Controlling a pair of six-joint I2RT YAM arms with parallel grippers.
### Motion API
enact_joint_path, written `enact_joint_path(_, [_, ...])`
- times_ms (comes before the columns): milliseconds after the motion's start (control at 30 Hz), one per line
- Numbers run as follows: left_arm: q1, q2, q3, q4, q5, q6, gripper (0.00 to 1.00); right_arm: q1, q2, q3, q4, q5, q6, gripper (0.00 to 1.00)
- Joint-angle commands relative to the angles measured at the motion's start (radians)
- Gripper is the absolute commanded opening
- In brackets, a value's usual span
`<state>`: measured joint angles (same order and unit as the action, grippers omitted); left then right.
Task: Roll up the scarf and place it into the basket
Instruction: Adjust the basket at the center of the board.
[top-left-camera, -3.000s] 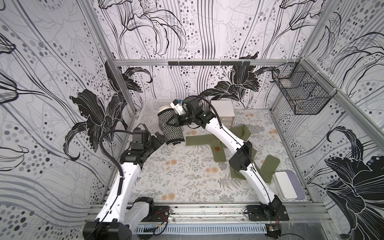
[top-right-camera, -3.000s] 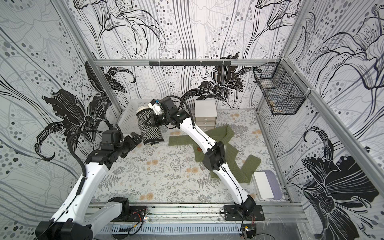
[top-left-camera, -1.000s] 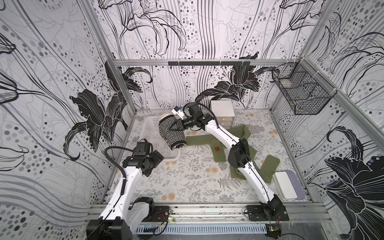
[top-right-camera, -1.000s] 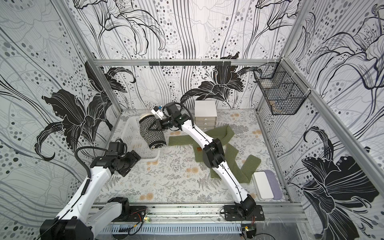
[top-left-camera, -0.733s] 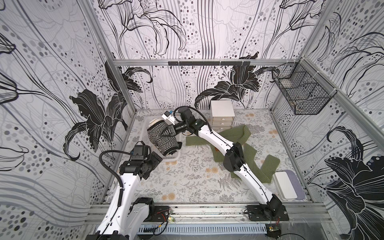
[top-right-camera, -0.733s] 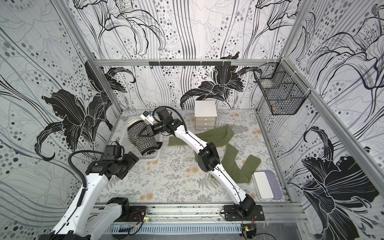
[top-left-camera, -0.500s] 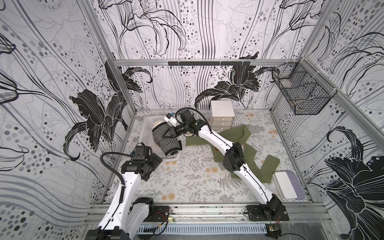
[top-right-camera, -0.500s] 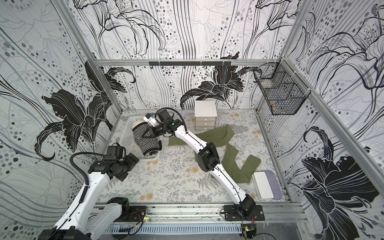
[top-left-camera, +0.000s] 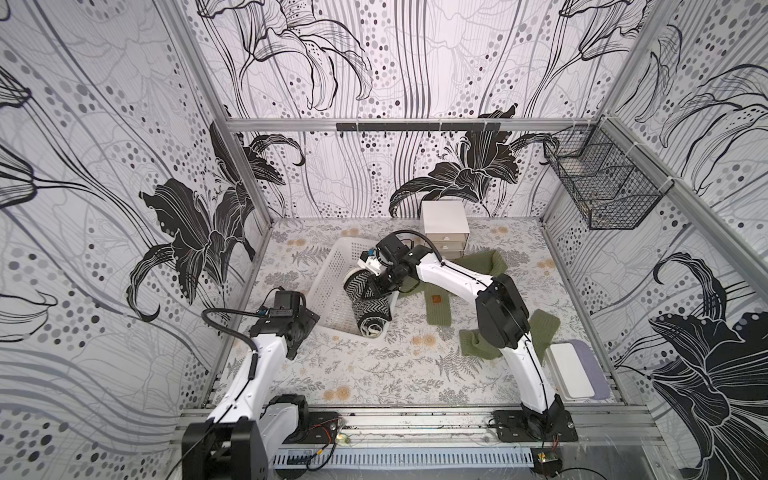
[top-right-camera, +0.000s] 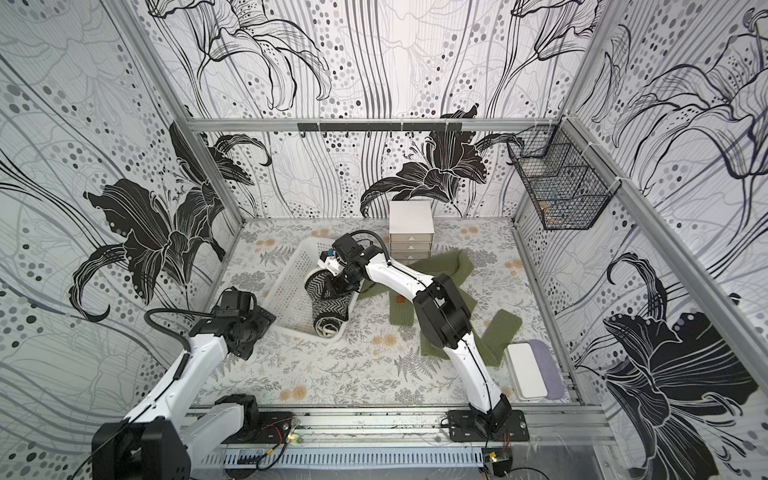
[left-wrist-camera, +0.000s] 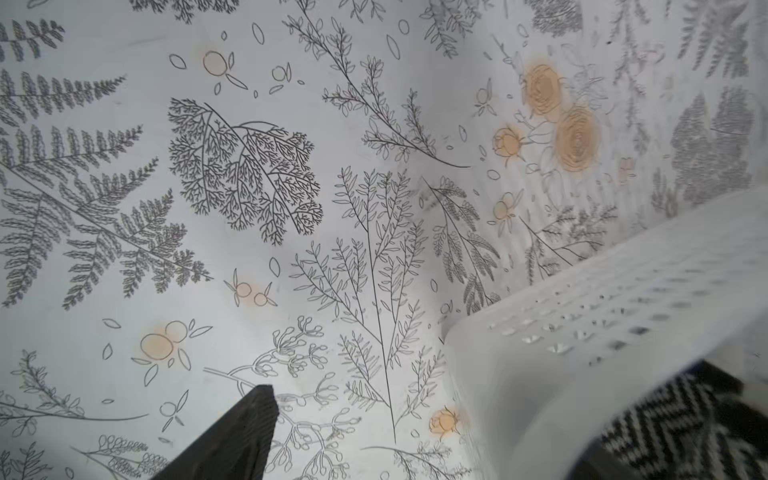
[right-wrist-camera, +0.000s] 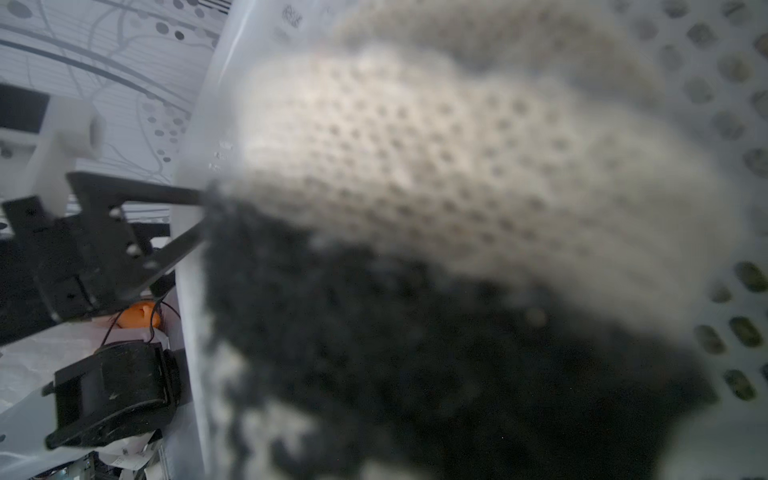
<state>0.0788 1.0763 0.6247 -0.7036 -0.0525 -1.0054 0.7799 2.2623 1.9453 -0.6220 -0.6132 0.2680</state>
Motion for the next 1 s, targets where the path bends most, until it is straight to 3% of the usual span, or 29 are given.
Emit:
enact_joint_path(0, [0.046,0.074,0.069,0.108,-0.07,0.038,0.91,0.039,-0.077,-0.01,0.026,-0.071,-0.003,0.0])
enact_joint_path(167, [0.093,0.199,0.194,0.174,-0.069,0.095,0.91,0.053,0.006,0.079,0.071,-0.169,0.053,0.0])
enact_joint_path(333, [0.228,0.277,0.257,0.252,-0.016,0.086,0.9,0.068,0.175,0.334,0.061,-0.215,0.095,0.0])
enact_joint_path(433, [0.275,0.371,0.348,0.283,0.13,0.153,0.89,0.052,0.271,0.535,-0.04,-0.16,0.049,0.0])
enact_joint_path(500, [0.263,0.377,0.395,0.29,0.213,0.195,0.88,0.014,0.321,0.619,-0.047,-0.165,0.053,0.0])
enact_joint_path(700, [0.215,0.219,0.44,0.209,0.24,0.301,0.89,-0.07,0.39,0.705,-0.02,-0.232,0.034,0.0])
enact_joint_path(867, [0.128,0.199,0.53,0.009,0.356,0.411,0.91,-0.119,0.481,0.822,-0.134,-0.179,-0.045,0.0])
enact_joint_path(967, [0.057,0.17,0.505,-0.082,0.375,0.396,0.94,-0.127,0.484,0.796,-0.223,-0.097,-0.146,0.0])
